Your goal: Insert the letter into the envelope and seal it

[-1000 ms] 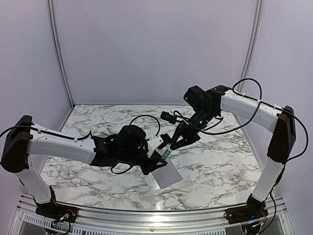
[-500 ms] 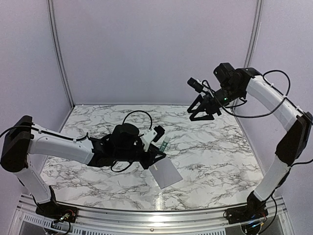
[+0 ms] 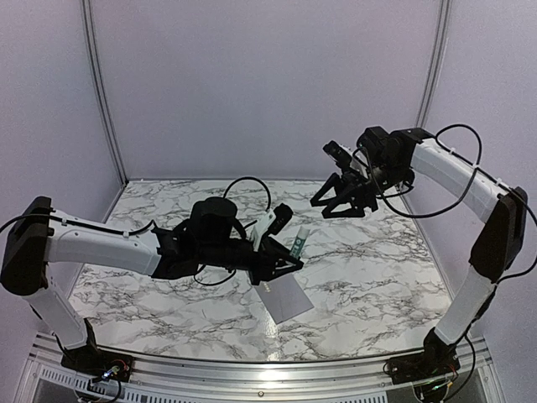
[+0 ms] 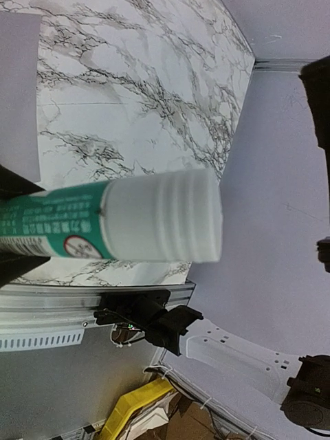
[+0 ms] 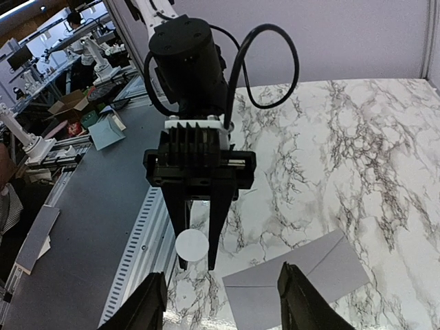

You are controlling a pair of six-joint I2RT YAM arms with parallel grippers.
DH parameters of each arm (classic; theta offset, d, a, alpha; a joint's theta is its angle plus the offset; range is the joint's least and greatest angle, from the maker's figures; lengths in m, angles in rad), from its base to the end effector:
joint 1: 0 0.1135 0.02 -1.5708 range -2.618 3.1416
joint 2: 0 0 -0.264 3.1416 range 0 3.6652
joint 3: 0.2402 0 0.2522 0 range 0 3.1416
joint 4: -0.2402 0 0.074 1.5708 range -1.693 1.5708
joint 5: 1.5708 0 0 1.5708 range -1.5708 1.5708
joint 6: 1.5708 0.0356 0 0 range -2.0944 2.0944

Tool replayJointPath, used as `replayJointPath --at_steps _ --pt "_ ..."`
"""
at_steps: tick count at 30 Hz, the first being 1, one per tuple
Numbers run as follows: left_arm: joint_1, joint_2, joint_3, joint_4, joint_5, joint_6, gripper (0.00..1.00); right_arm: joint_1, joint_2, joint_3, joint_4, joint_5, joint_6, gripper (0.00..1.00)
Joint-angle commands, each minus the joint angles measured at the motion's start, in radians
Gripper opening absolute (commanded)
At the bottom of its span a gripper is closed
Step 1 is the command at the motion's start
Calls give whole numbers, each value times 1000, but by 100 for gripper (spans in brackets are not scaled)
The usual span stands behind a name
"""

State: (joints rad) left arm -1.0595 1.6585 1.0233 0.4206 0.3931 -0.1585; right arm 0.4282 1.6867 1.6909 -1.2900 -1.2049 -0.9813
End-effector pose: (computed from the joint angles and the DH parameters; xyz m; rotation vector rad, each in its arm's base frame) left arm 0.1742 -0.3384 0.2567 1.1112 1.5914 -1.1961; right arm 0.2770 0.1630 0.3535 -1.5926 1.5372 1.3711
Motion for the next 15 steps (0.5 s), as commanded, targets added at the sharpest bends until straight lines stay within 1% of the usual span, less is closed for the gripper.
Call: replayJointPath --at_steps 1,9,15 --pt "-2 -11 27 66 58 -30 0 44 17 15 -28 -108 -69 51" --pt "-2 0 40 88 54 -39 0 112 11 -14 17 -88 -21 49" --pt "-2 0 42 100 50 -41 0 114 13 -30 41 -85 2 45"
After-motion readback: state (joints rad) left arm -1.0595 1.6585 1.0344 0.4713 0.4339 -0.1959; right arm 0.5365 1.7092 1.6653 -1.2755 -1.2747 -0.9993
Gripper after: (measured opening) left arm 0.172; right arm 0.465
